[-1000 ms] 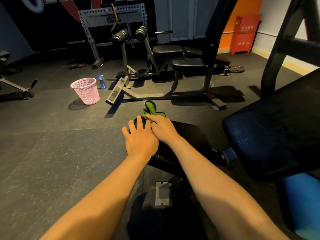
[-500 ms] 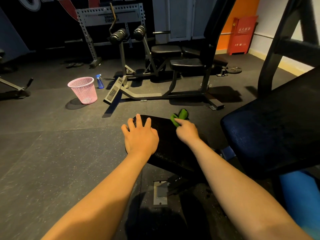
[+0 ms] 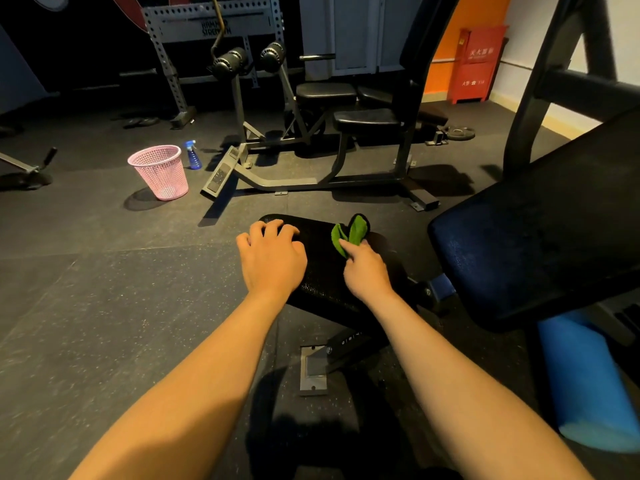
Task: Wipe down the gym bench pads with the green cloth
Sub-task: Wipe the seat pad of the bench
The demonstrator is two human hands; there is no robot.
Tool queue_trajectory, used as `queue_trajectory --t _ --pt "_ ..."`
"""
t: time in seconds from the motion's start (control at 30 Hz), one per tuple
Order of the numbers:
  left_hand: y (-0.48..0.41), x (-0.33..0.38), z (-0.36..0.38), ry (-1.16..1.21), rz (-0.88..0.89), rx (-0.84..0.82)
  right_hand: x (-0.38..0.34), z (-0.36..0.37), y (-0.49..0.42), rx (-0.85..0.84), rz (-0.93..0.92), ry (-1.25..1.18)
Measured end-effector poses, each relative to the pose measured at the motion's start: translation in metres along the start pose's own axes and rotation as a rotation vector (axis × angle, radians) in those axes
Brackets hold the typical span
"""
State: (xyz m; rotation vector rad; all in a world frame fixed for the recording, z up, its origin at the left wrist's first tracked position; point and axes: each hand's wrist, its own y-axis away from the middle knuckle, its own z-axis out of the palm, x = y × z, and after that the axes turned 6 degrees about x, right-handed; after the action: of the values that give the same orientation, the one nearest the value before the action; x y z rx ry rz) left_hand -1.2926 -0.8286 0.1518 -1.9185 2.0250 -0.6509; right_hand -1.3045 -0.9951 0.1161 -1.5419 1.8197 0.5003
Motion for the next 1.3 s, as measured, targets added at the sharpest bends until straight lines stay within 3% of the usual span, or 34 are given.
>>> queue_trajectory --t 0.17,0.33,0.57,0.67,0.77,0.83,0.97,1.07,1.3 --pt "0.014 -0.004 -0.004 -0.013 0.085 -0.062 -0.034 0.016 0.032 -0.046 -0.219 -0.081" --pt "0.054 -0.001 0.0 0.103 0.011 -0.04 -0.007 0.019 0.059 -0.026 -0.434 -0.048" --pt "0.078 0.012 0.0 0.141 -0.038 -0.08 0.056 0.004 0.089 0.169 -0.186 -0.027" --pt "0.084 0.012 -0.001 0.177 -0.053 -0.085 0.035 0.005 0.09 0.121 -0.078 -0.156" --pt "0.085 0.013 -0.002 0.223 -0.088 -0.112 -0.004 0.013 0.085 -0.082 -0.193 -0.289" --pt "0.086 0.015 -0.003 0.247 -0.103 -0.118 -0.011 0.016 0.084 -0.154 -0.327 -0.252" --pt "0.089 0.022 -0.002 0.241 -0.127 -0.074 0.032 0.003 0.087 -0.043 -0.543 0.121" --pt "0.094 0.027 0.0 0.204 -0.13 -0.055 0.057 -0.003 0.1 0.057 -0.514 0.247" --pt "0.099 0.039 -0.002 0.22 -0.135 -0.101 0.067 -0.002 0.128 0.205 -0.319 0.217"
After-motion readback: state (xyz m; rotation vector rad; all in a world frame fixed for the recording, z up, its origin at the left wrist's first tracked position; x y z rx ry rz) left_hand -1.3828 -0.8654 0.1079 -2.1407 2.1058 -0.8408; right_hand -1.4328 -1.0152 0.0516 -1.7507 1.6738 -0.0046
